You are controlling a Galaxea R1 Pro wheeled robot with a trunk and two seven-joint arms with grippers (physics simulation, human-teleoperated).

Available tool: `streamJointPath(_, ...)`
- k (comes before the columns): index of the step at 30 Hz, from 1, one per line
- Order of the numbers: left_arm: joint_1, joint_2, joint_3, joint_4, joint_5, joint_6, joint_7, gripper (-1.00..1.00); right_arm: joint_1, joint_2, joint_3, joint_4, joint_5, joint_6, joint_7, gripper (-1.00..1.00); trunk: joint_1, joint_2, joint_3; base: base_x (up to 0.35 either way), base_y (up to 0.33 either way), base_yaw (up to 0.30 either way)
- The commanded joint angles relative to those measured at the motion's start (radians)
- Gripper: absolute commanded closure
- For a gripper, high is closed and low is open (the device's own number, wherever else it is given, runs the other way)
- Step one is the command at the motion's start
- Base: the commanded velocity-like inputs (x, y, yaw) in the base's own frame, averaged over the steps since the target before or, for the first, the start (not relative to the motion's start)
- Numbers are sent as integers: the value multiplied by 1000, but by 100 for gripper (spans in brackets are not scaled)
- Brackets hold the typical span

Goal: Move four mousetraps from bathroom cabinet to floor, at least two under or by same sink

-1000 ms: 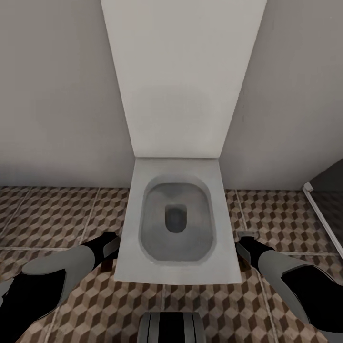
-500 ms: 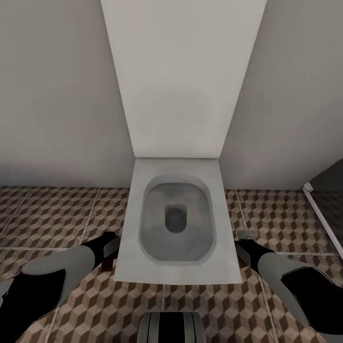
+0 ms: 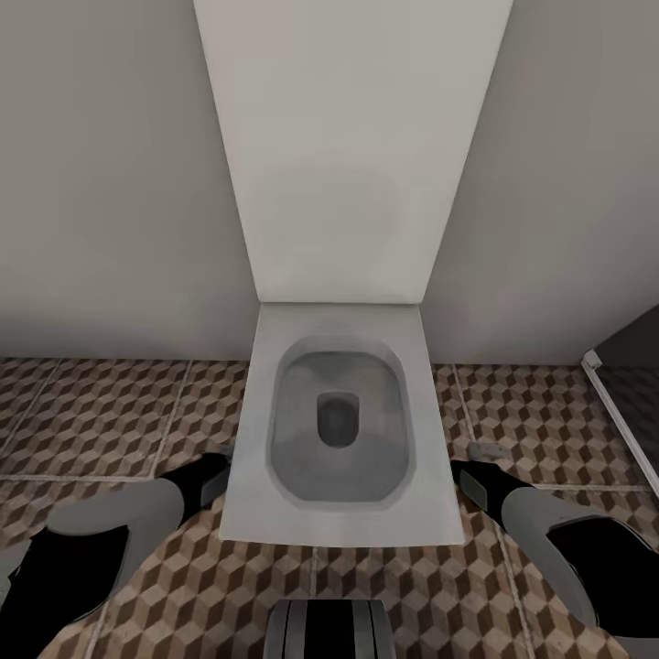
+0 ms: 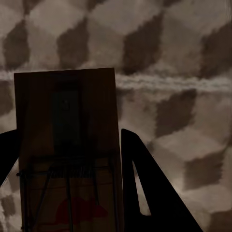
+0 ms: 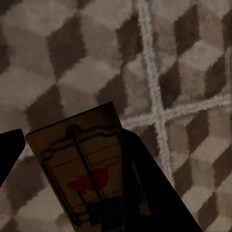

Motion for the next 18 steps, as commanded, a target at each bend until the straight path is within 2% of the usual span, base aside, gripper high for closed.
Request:
streamJointPath(1, 0, -2, -7, -3, -6, 2, 6, 100, -1, 0, 8, 0, -6, 4, -3, 100, 0, 0, -1, 0, 0, 0)
streamJointPath(5, 1, -8, -15, 4, -16, -20, 6, 100, -1, 0, 7, -1, -5, 3, -4, 100, 0, 0, -1, 0, 0, 0)
streamJointPath(10, 2, 0, -37, 8, -19, -110, 4, 100, -1, 3, 8, -1, -5, 3, -4, 100, 0, 0, -1, 0, 0, 0)
streamJointPath(18, 2, 1, -44, 7, -20, -136, 1, 100, -1, 3, 8, -1, -4, 2, -4, 100, 0, 0, -1, 0, 0, 0)
